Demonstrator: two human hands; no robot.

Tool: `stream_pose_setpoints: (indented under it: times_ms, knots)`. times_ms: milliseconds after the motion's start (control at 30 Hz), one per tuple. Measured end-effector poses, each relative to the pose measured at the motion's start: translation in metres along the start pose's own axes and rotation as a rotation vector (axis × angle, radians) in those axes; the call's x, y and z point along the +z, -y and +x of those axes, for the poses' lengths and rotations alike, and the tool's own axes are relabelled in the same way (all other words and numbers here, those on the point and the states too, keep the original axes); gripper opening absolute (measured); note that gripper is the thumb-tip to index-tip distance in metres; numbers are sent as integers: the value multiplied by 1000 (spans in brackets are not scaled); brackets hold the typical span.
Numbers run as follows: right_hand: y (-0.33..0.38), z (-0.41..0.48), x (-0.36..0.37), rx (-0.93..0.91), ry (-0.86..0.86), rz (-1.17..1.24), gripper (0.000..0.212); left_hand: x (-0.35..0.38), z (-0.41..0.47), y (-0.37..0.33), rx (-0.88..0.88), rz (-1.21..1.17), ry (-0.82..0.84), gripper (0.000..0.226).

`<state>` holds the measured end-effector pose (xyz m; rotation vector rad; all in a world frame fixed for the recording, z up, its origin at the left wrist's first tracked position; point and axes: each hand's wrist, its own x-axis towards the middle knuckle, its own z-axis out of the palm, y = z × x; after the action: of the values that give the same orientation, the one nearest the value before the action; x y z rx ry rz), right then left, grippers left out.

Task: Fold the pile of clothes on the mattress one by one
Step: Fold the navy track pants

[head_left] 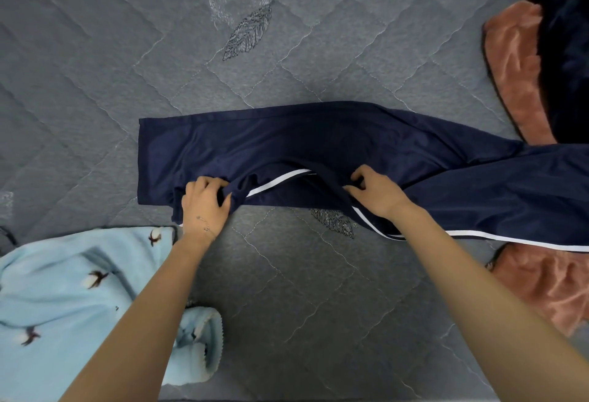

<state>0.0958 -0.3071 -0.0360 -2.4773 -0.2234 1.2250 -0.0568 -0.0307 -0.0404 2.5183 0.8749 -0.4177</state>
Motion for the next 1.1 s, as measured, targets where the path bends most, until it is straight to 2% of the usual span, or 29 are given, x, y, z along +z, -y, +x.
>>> stream_pose_setpoints:
  times_ms: [100, 233, 300, 400, 500, 567, 633, 700, 800, 900, 967, 1033, 1100]
  knots:
    - [1, -1, 0, -64, -125, 45, 16, -4, 2, 3, 52, -55, -51, 16]
    - [12, 1, -9, -136, -330, 140, 7, -29, 14, 8, 153, -180, -202, 16]
    - [24, 4, -16, -190, -400, 156, 12, -42, 28, 8, 176, -144, -304, 17]
    - [46, 11, -28, -261, -491, 317, 18, -57, 51, 7, 142, -78, -440, 18]
    - [64, 17, -36, -310, -684, 356, 21, -64, 65, 6, 164, -73, -502, 19]
    - [70, 25, -40, -314, -755, 331, 19, -63, 69, 8, 194, -61, -489, 25]
    - [72, 34, -42, -255, -722, 224, 21, -57, 69, 12, 195, -77, -416, 38]
    - [70, 40, -39, -232, -653, 59, 36, -48, 64, 19, 173, -84, -326, 45]
    - [71, 40, -26, -334, -607, -54, 42, -33, 52, 33, 187, -50, -236, 47]
    - [71, 35, -9, -386, -600, -104, 36, -22, 38, 40, 296, -44, -171, 45]
    - [69, 33, 5, -350, -531, -139, 38, -13, 31, 45, 337, -2, -105, 38]
    - [66, 30, 16, -282, -398, -206, 43, -8, 28, 52, 323, 25, -77, 20]
    - [61, 25, 25, -284, -341, -204, 29, -9, 29, 62, 291, 1, -91, 7]
